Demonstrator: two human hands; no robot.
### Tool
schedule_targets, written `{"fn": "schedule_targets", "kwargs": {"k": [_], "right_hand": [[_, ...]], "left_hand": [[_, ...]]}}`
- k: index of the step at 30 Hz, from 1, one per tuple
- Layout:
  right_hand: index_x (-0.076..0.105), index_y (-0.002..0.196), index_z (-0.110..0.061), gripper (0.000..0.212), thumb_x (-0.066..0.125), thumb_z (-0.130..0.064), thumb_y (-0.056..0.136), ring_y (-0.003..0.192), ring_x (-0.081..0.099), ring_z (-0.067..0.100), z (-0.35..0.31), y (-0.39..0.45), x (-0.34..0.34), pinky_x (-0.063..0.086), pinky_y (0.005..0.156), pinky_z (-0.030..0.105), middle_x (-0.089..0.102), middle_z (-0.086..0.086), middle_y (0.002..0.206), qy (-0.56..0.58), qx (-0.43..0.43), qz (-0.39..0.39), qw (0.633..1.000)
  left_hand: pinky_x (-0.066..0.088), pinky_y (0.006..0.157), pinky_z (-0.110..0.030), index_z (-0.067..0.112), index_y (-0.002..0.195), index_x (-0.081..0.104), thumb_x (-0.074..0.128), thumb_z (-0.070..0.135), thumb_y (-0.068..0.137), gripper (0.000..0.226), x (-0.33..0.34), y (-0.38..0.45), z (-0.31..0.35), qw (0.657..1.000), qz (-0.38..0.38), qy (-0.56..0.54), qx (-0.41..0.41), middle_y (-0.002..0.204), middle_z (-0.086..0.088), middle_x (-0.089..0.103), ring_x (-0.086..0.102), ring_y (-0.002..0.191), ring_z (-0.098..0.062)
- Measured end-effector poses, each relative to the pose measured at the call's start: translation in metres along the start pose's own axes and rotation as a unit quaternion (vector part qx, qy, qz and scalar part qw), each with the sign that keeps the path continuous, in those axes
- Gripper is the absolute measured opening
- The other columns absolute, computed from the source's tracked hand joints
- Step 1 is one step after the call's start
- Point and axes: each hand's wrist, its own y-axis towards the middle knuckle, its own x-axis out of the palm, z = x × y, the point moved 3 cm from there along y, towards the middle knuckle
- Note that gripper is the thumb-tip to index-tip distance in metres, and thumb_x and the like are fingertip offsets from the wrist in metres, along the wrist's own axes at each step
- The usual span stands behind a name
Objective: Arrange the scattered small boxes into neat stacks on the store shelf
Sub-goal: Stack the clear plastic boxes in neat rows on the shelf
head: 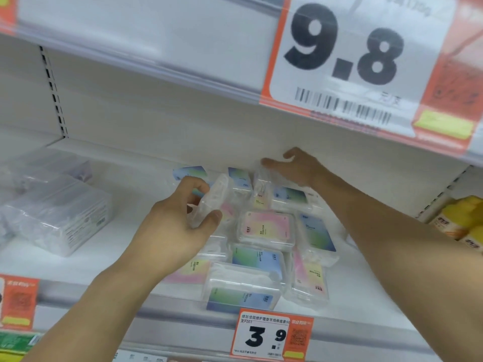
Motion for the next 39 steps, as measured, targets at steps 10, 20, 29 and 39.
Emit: {"fn": "schedule_targets", "kwargs": {"k": [10, 20, 29, 39], "right_hand": [[0.071, 0.104, 0.002, 0.049, 0.074, -0.039, 0.077, 0.075, 0.067, 0.026, 0.001, 0.011, 0.016, 0.055, 0.069, 0.033, 0.072, 0.012, 0.089, 0.269, 0.01, 0.02, 0.963], [0.057, 0.134, -0.008, 0.058, 0.054, -0.04, 0.085, 0.11, 0.056, 0.031, 0.001, -0.05, -0.015, 0.048, 0.087, 0.036, 0.057, 0.019, 0.134, 0.571, -0.06, -0.064, 0.816], [0.073, 0.107, -0.021, 0.057, 0.09, -0.032, 0.053, 0.098, 0.064, 0.022, -0.102, -0.093, 0.032, 0.047, 0.083, 0.031, 0.069, 0.004, 0.105, 0.491, -0.16, -0.062, 0.854], [0.058, 0.084, -0.024, 0.04, 0.088, -0.036, 0.062, 0.106, 0.059, 0.019, -0.227, -0.093, 0.153, 0.053, 0.081, 0.026, 0.058, 0.006, 0.118, 0.241, -0.121, -0.04, 0.962]], "left_hand": [[0.05, 0.069, -0.023, 0.043, 0.107, 0.046, 0.065, 0.046, 0.083, 0.031, 0.0, 0.008, -0.004, 0.998, -0.039, -0.026, -0.036, 0.104, 0.013, 0.057, 0.06, 0.084, -0.005], [0.049, 0.079, -0.029, 0.039, 0.106, 0.06, 0.062, 0.054, 0.082, 0.028, 0.009, 0.02, -0.006, 0.985, -0.033, -0.141, -0.089, 0.112, 0.014, 0.063, 0.062, 0.097, -0.008], [0.035, 0.074, -0.025, 0.021, 0.094, 0.069, 0.062, 0.025, 0.085, 0.012, -0.086, -0.012, -0.03, 0.975, 0.2, 0.092, 0.015, 0.104, -0.004, 0.064, 0.056, 0.1, -0.027], [-0.005, 0.114, -0.058, 0.044, 0.14, 0.037, 0.032, 0.071, 0.075, 0.071, -0.142, -0.04, -0.095, 0.933, 0.07, 0.328, -0.127, 0.156, -0.002, 0.026, 0.006, 0.144, -0.037]]}}
